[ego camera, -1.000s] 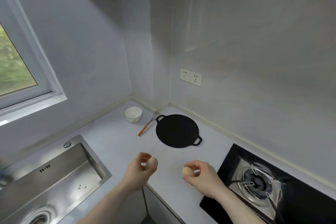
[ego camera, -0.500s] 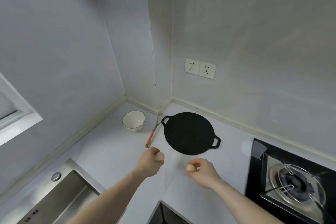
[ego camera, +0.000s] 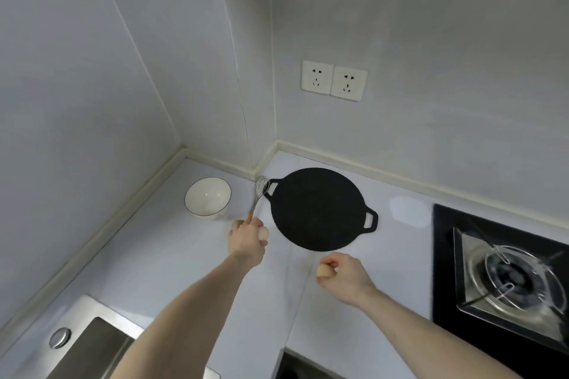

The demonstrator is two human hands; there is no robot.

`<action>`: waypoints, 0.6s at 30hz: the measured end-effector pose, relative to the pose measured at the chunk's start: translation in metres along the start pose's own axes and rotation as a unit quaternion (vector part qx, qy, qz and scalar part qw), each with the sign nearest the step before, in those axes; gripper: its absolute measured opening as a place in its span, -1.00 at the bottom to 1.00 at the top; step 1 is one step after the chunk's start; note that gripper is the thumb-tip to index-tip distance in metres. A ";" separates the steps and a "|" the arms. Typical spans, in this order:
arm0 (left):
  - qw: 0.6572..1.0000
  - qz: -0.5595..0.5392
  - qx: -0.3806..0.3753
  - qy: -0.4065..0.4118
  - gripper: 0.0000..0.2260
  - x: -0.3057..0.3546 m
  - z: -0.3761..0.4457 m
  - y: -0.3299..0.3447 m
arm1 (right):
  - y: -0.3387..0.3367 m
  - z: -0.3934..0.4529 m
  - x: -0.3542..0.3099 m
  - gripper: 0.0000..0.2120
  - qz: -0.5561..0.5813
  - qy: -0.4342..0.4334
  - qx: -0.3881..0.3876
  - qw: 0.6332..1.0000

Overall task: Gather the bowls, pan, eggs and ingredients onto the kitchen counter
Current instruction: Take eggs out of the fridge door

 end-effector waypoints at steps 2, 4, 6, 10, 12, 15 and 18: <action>1.000 -0.007 0.000 -0.001 -0.70 -0.004 0.016 0.005 | 0.004 0.007 0.001 -0.83 0.003 0.000 0.003 1.000; 1.000 -0.018 -0.006 0.001 -0.71 -0.007 0.027 0.010 | 0.006 0.013 0.001 -0.81 0.000 0.000 0.004 1.000; 0.999 -0.035 -0.016 0.008 -0.72 -0.007 0.034 0.018 | 0.009 0.018 0.005 -0.78 -0.004 0.005 0.000 1.000; 0.997 -0.066 -0.025 0.000 -0.72 -0.009 0.035 0.023 | 0.017 0.027 0.013 -0.75 0.006 0.020 -0.005 1.000; 0.997 -0.064 -0.034 -0.006 -0.71 -0.006 0.030 0.025 | 0.021 0.029 0.016 -0.75 0.009 0.027 -0.003 1.000; 0.996 -0.060 -0.053 -0.029 -0.72 -0.003 0.014 0.029 | 0.028 0.031 0.018 -0.74 0.018 0.031 -0.006 0.999; 0.995 -0.061 -0.068 -0.046 -0.71 0.004 -0.003 0.035 | 0.032 0.033 0.019 -0.74 0.026 0.033 -0.010 0.999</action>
Point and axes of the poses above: each hand's wrist, its own z-axis towards the middle knuckle, its own y-axis out of the palm, x = y × z, the point moved 7 cm from there along z, towards the middle knuckle, and after that the axes turned 11 degrees about z, right-handed, at the moved point
